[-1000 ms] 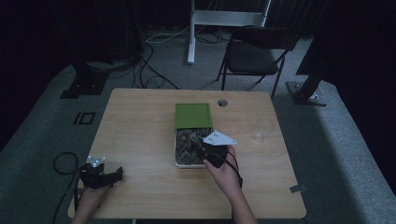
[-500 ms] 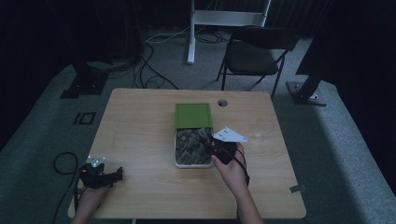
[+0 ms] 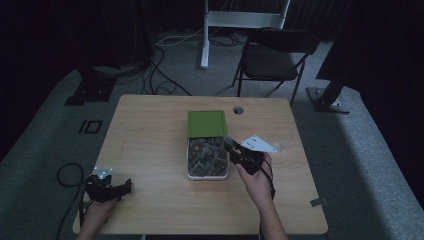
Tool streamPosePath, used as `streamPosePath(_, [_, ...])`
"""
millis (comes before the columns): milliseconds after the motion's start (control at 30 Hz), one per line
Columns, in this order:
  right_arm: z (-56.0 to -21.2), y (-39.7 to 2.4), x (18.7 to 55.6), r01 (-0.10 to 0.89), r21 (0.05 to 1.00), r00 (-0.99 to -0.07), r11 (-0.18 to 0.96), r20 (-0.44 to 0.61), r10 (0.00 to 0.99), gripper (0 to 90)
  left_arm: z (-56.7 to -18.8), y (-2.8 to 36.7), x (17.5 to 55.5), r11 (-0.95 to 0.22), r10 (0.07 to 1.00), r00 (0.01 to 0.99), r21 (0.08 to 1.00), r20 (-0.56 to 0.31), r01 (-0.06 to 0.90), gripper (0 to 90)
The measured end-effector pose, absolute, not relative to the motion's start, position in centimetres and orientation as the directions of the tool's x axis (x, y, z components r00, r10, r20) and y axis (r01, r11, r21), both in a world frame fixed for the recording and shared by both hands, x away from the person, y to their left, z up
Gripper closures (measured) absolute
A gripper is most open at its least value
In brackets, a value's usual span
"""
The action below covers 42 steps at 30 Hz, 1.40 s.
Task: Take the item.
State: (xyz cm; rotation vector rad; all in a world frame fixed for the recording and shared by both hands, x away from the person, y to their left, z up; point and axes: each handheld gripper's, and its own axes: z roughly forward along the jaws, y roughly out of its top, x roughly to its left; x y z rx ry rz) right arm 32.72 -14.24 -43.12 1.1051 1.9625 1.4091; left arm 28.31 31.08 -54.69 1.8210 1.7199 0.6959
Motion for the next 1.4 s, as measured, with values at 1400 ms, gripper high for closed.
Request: streamPosePath(1400, [-42.6, -24.0, 33.9, 0.328, 0.941, -0.372, 0.083, 0.048, 0.927, 75.7, -54.7, 31.1, 28.3, -0.047, 0.998, 0.057, 0.687, 0.008, 0.725, 1.9])
